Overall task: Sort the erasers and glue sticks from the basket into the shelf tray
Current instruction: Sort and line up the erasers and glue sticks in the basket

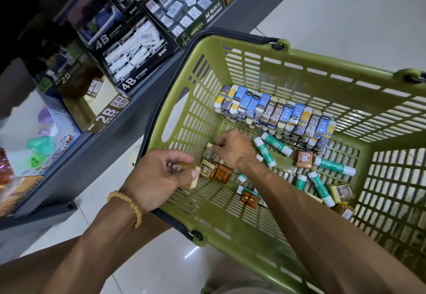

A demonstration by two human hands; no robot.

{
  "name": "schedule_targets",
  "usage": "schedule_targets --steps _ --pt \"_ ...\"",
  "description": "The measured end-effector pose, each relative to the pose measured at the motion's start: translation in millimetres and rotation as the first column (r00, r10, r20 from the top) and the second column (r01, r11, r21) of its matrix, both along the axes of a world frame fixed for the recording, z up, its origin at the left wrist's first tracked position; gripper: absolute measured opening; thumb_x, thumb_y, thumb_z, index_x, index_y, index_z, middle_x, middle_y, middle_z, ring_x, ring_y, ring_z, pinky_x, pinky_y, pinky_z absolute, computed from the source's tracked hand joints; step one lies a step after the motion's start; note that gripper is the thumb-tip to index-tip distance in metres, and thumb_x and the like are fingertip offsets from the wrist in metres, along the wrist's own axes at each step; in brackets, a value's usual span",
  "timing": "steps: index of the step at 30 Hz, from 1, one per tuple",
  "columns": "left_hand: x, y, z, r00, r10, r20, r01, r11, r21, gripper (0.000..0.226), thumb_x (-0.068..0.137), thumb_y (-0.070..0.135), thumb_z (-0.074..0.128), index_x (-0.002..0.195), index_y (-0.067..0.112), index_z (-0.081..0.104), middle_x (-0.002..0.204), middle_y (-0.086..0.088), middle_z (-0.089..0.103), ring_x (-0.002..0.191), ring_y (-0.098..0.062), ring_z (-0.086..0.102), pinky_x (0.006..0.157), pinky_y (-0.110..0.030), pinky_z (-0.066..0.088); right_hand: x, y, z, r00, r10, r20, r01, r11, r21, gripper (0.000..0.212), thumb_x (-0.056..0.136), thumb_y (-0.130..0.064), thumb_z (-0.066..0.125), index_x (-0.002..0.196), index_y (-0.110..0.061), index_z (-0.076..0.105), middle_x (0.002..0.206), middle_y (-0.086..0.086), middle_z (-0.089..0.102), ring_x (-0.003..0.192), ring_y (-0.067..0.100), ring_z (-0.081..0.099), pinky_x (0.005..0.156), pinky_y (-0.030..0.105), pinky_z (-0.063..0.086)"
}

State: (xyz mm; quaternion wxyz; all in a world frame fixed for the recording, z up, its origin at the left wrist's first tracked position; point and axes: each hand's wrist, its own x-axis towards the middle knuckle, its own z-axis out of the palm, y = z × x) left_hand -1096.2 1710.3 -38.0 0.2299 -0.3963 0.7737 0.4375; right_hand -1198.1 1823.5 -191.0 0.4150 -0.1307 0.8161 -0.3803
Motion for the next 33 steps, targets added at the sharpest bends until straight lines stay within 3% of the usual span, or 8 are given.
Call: schedule_targets --steps 5,11,16,20,23,25,30,33 --pt "-5 1 -1 1.0 0.012 -0.027 -0.014 0.998 -0.058 0.023 0.076 0.016 0.08 0.096 0.027 0.075 0.093 0.008 0.073 0.071 0.004 0.065 0.075 -0.02 0.052 -11 22 24 0.971 -0.054 0.231 0.092 0.984 -0.153 0.016 0.098 -0.022 0.06 0.084 -0.018 0.068 0.089 0.0 0.07 0.077 0.01 0.065 0.075 0.025 0.056" --pt "-25 16 -11 0.991 0.058 -0.122 -0.04 0.989 0.145 0.029 0.074 0.006 0.079 0.098 0.02 0.072 0.1 0.005 0.074 0.088 -0.009 0.07 0.069 -0.02 0.053 -15 64 69 0.802 0.084 0.592 0.215 0.883 -0.416 0.014 0.094 -0.025 0.065 0.098 -0.013 0.07 0.094 0.009 0.076 0.082 0.021 0.073 0.073 0.032 0.059" --pt "-44 41 -24 0.976 -0.032 -0.215 0.078 0.975 0.207 0.032 0.074 -0.001 0.078 0.098 0.018 0.069 0.096 0.006 0.072 0.082 -0.008 0.071 0.065 -0.02 0.056 -19 93 73 0.83 -0.031 0.557 0.292 0.875 -0.386 0.008 0.092 -0.008 0.067 0.099 -0.005 0.068 0.092 0.017 0.071 0.075 0.02 0.071 0.069 0.027 0.062" --pt "-45 53 -60 0.957 -0.283 -0.069 0.29 0.942 0.171 0.04 0.064 0.01 0.089 0.094 0.023 0.065 0.093 -0.002 0.069 0.077 -0.014 0.065 0.073 -0.026 0.057 -30 124 66 0.866 -0.253 0.431 0.362 0.912 -0.193 0.008 0.095 -0.007 0.064 0.1 -0.001 0.064 0.078 0.011 0.065 0.06 0.014 0.062 0.059 0.024 0.056" --pt "-42 65 -93 0.728 -0.674 0.123 0.664 0.739 0.116 0.026 0.075 0.028 0.082 0.097 0.027 0.067 0.101 0.006 0.066 0.084 -0.007 0.061 0.075 -0.02 0.05 -33 136 62 0.845 -0.331 0.42 0.419 0.897 -0.138 0.007 0.095 -0.005 0.064 0.1 -0.002 0.062 0.076 0.012 0.062 0.053 0.01 0.059 0.05 0.018 0.052" --pt "-43 75 -105 0.594 -0.784 0.179 0.786 0.614 0.078 0.03 0.079 0.041 0.076 0.105 0.028 0.069 0.103 0.009 0.065 0.091 -0.008 0.061 0.077 -0.02 0.047 -32 139 58 0.831 -0.355 0.428 0.446 0.886 -0.13 0.006 0.095 -0.004 0.063 0.1 -0.002 0.061 0.072 0.011 0.061 0.05 0.009 0.057 0.049 0.019 0.049" --pt "-43 97 -118 0.467 -0.858 0.213 0.873 0.486 0.04 0.029 0.078 0.041 0.076 0.102 0.024 0.073 0.097 0.009 0.07 0.086 -0.009 0.063 0.073 -0.02 0.048 -28 143 44 0.827 -0.37 0.424 0.451 0.886 -0.107 0.014 0.094 -0.007 0.065 0.105 0.001 0.064 0.07 0.005 0.063 0.058 0.012 0.059 0.055 0.022 0.052" --pt "-45 97 -114 0.512 -0.835 0.202 0.84 0.536 0.082 0.025 0.077 0.034 0.078 0.098 0.022 0.074 0.093 0.012 0.069 0.08 -0.002 0.062 0.068 -0.012 0.047 -26 142 33 0.836 -0.372 0.403 0.443 0.892 -0.095 0.017 0.093 -0.008 0.067 0.104 0.004 0.065 0.073 0.008 0.065 0.055 0.009 0.059 0.054 0.02 0.052"
